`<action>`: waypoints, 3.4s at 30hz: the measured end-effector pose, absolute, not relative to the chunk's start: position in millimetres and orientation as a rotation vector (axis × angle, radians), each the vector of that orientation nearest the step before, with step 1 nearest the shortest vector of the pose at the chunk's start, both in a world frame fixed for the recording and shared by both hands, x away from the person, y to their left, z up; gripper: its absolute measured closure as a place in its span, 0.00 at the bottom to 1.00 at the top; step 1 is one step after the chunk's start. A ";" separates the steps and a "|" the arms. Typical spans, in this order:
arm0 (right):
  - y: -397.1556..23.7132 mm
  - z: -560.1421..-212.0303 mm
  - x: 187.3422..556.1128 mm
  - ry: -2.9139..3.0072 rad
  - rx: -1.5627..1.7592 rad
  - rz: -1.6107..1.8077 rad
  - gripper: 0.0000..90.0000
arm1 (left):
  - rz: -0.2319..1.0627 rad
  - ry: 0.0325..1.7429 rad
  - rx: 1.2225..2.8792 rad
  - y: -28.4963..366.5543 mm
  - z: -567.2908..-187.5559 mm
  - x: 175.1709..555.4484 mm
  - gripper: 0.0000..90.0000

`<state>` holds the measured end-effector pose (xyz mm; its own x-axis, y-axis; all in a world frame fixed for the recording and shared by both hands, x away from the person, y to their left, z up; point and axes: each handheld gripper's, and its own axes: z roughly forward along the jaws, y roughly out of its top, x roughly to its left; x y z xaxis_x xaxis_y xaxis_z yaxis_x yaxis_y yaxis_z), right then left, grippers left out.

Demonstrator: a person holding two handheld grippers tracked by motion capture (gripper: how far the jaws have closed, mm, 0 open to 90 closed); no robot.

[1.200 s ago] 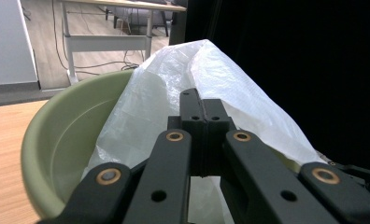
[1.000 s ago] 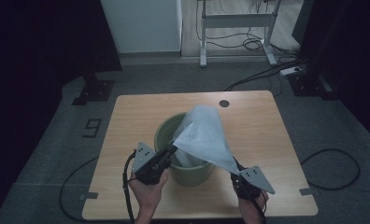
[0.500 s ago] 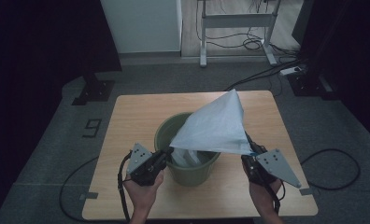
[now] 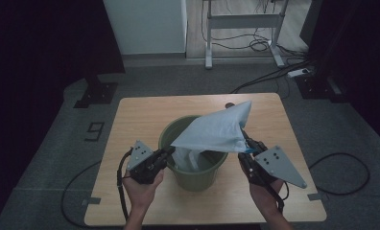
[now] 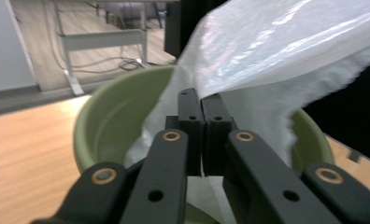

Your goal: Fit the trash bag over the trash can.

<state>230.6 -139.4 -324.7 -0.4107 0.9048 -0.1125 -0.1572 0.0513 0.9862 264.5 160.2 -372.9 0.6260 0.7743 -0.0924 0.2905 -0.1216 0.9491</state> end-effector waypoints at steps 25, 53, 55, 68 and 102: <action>-143.9 -337.9 242.9 1.540 0.818 1.462 0.98 | 0.393 0.805 1.674 160.2 -330.8 274.8 0.39; -105.2 -343.9 247.1 1.686 0.748 1.428 0.98 | 0.471 0.624 1.755 126.0 -334.8 252.5 0.59; -104.6 -344.4 247.4 1.692 0.747 1.430 0.98 | 0.444 0.602 1.759 125.6 -334.5 254.3 0.74; -110.6 -342.1 252.9 1.712 0.789 1.453 0.98 | 0.521 0.612 1.776 117.0 -346.5 246.3 0.48; -136.7 -400.2 238.1 1.753 0.979 1.475 0.98 | 0.493 0.758 1.547 149.5 -348.3 260.4 1.00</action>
<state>238.1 -136.7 -400.2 -0.5185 0.8550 -0.0078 0.1383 0.0929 0.9860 260.4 149.5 -348.3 0.6895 0.7137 -0.1232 0.1769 -0.0010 0.9842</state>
